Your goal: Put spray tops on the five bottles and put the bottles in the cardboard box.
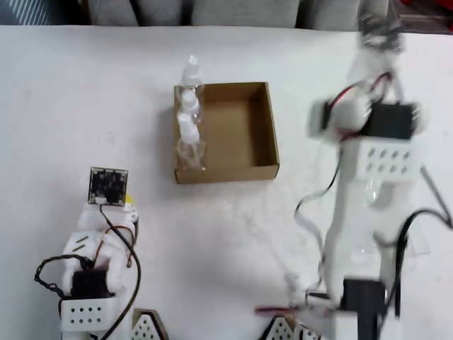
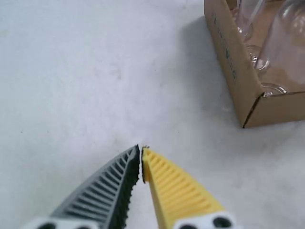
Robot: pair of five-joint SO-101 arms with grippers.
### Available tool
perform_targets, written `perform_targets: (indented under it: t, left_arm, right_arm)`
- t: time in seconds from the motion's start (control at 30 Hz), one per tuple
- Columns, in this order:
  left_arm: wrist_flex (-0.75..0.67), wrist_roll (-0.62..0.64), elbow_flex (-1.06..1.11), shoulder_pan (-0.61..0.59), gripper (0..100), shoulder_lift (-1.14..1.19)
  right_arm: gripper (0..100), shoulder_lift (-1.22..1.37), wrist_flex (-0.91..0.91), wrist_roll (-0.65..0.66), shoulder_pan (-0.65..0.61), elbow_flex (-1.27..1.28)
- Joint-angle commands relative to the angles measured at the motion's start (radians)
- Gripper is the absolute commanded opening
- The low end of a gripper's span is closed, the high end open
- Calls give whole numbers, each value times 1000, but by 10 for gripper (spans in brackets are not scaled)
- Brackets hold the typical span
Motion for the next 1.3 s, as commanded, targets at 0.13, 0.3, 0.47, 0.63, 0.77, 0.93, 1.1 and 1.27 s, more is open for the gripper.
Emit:
perform_targets:
  t: [0.13,0.3,0.47,0.63,0.77,0.93,1.1,1.27]
  left_arm:
    - [3,-12,-3,4,20,-5]
    - [3,-12,-3,4,20,-5]
    - [3,-12,-3,4,20,-5]
    - [3,-12,-3,4,20,-5]
    - [3,-12,-3,8,20,-5]
    - [6,-3,-3,41,20,-5]
    - [212,38,-114,183,20,-5]
    - [259,144,-178,302,20,-4]
  right_arm:
    - [15,-292,-102,-46,-358,445]
    - [15,-355,-278,-54,-615,761]
    - [15,-360,-578,-54,-710,1008]
    - [115,-360,-768,-54,-782,1192]
    - [283,-360,-800,-54,-812,1235]
    - [399,-361,-785,-46,-811,1235]
    - [354,-371,-711,-46,-746,1211]
    - [170,-371,-636,-46,-565,1123]
